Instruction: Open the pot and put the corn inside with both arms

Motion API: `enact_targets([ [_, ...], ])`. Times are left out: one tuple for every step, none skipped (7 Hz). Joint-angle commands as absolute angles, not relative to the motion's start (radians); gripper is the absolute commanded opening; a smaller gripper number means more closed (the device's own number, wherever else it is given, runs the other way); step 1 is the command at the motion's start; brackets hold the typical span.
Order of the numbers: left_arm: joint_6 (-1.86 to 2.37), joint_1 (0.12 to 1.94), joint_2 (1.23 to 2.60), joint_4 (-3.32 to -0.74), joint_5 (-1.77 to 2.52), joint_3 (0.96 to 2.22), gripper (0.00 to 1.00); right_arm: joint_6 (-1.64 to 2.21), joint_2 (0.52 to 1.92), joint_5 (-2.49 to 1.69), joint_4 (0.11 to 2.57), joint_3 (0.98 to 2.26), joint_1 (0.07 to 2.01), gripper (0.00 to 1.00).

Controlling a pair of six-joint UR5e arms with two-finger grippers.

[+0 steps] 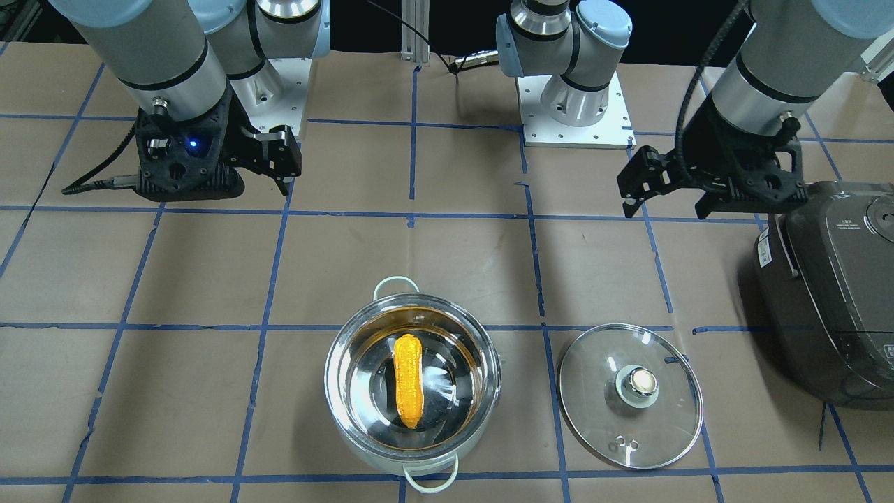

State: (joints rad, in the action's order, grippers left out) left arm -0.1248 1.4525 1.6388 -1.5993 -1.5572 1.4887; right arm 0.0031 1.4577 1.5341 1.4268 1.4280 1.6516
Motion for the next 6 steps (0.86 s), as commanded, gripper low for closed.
enact_targets([
  [-0.124, 1.48, 1.635, -1.601, -1.552, 1.489, 1.0, -0.008, 1.485, 1.545, 1.427, 1.457, 1.646, 0.93],
  [-0.126, 1.48, 1.632, -1.601, -1.555, 1.497, 1.0, -0.011, 1.485, 1.555, 1.427, 1.457, 1.646, 0.94],
  [-0.126, 1.48, 1.632, -1.592, -1.552, 1.508, 1.0, -0.009, 1.485, 1.565, 1.428, 1.457, 1.646, 0.96],
  [-0.124, 1.48, 1.635, -1.592, -1.552, 1.505, 1.0, -0.008, 1.485, 1.565, 1.428, 1.457, 1.647, 0.96],
  [-0.126, 1.48, 1.635, -1.592, -1.552, 1.505, 1.0, -0.008, 1.485, 1.563, 1.43, 1.457, 1.647, 0.96],
  [-0.126, 1.48, 1.635, -1.591, -1.552, 1.505, 1.0, -0.005, 1.486, 1.56, 1.43, 1.457, 1.649, 0.96],
])
